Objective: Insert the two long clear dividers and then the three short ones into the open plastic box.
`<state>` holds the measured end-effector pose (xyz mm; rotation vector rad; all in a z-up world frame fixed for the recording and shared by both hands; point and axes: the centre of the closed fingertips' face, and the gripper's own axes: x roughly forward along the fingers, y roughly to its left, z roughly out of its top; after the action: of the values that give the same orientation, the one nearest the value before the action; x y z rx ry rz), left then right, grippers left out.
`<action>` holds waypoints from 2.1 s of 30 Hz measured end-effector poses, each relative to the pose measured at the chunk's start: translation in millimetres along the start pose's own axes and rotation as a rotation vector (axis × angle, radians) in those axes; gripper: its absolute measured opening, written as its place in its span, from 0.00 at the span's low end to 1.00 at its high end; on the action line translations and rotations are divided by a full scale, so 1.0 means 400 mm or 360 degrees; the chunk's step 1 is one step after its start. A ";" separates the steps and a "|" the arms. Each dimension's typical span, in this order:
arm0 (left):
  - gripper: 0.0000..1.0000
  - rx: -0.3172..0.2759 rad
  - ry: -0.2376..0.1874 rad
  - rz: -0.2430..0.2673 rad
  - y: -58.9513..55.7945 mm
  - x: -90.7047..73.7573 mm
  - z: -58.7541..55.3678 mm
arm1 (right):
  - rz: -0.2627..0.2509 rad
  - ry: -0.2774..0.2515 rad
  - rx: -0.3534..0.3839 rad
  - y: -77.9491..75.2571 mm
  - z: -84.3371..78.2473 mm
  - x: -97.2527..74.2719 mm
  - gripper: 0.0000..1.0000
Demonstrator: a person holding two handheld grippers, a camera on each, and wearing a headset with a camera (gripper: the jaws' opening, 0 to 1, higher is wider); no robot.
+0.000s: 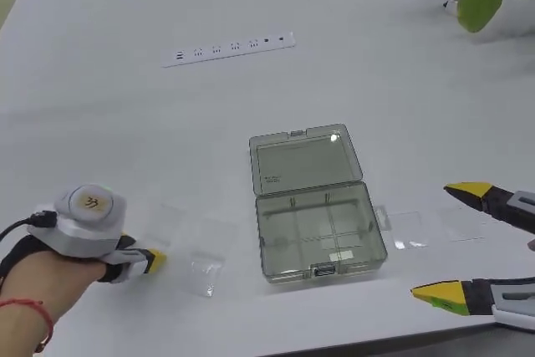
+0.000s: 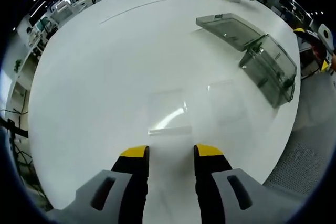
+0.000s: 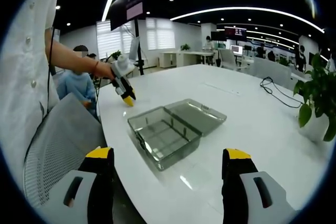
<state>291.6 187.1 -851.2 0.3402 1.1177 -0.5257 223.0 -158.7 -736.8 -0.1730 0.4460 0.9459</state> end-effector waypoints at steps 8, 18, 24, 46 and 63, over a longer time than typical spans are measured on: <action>0.32 -0.0071 0.0013 -0.0027 0.002 -0.003 0.002 | 0.0003 0.0004 0.0005 0.001 -0.008 -0.002 0.84; 0.31 -0.0111 0.0021 -0.0045 0.001 -0.006 0.001 | -0.0001 0.0003 0.0007 0.004 -0.006 -0.002 0.84; 0.30 -0.0174 -0.0033 -0.0066 -0.007 -0.012 0.006 | 0.0005 0.0004 0.0002 0.008 0.000 0.000 0.84; 0.30 -0.0455 -0.0519 -0.0240 -0.074 -0.137 0.116 | 0.0022 -0.0098 0.0040 0.016 0.121 0.022 0.74; 0.30 -0.0519 -0.0897 -0.0575 -0.281 -0.255 0.274 | 0.0035 -0.0323 0.0241 0.063 0.291 0.058 0.59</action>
<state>277.6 61.0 -713.2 -0.2915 0.6937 -0.6907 248.1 -87.9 -641.5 0.0655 0.3310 0.9367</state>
